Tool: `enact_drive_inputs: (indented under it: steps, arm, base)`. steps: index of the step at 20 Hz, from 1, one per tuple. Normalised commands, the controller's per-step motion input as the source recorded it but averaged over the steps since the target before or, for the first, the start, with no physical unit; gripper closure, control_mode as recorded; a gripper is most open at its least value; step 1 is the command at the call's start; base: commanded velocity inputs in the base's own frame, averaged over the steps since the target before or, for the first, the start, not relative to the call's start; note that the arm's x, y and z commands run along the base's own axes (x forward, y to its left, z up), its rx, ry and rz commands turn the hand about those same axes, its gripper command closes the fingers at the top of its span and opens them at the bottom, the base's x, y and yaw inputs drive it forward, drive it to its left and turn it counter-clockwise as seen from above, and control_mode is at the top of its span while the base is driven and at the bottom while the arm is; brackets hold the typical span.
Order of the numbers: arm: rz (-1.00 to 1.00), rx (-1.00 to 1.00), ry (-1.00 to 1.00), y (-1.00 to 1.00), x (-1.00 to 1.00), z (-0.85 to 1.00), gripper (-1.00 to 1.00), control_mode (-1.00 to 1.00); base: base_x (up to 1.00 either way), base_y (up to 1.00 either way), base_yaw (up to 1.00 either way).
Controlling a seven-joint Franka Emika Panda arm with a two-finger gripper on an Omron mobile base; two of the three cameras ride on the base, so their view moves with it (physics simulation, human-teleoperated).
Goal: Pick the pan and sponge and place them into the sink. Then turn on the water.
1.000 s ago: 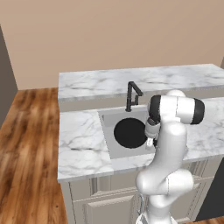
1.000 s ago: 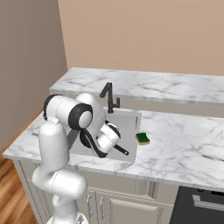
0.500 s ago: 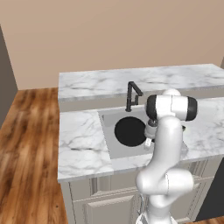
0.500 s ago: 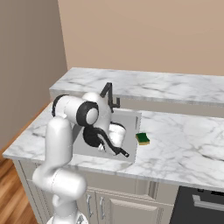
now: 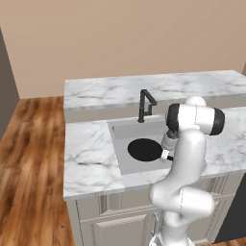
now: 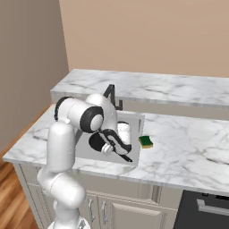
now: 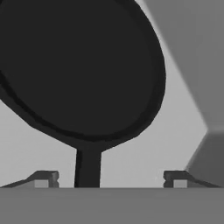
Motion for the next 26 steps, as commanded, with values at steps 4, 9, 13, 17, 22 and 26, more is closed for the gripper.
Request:
enact_drive_inputs:
  steps: [4, 9, 13, 17, 22, 26]
  arm:
    - [0.00, 0.00, -0.13, 0.00, -0.51, 0.74, -1.00, -1.00]
    - [0.00, 0.03, -0.14, 0.00, -0.56, 0.80, -1.00, -1.00]
    - [-0.01, 0.08, -0.11, 0.00, -0.57, 0.64, -1.00, -1.00]
    - [-0.05, 0.09, -0.06, 0.00, -0.47, 0.49, -1.00, -1.00]
    - [-0.14, 0.03, 0.00, 0.00, -0.13, 0.59, -1.00, -1.00]
    - [-0.21, 0.00, 0.03, 0.00, 0.00, 0.64, -1.00, -1.00]
  base:
    - [0.00, 0.00, 0.00]
    - [0.00, 0.00, 0.00]
    - [0.00, 0.00, 0.00]
    - [0.00, 0.00, 0.00]
    - [0.00, 0.00, 0.00]
    - [0.00, 0.00, 0.00]
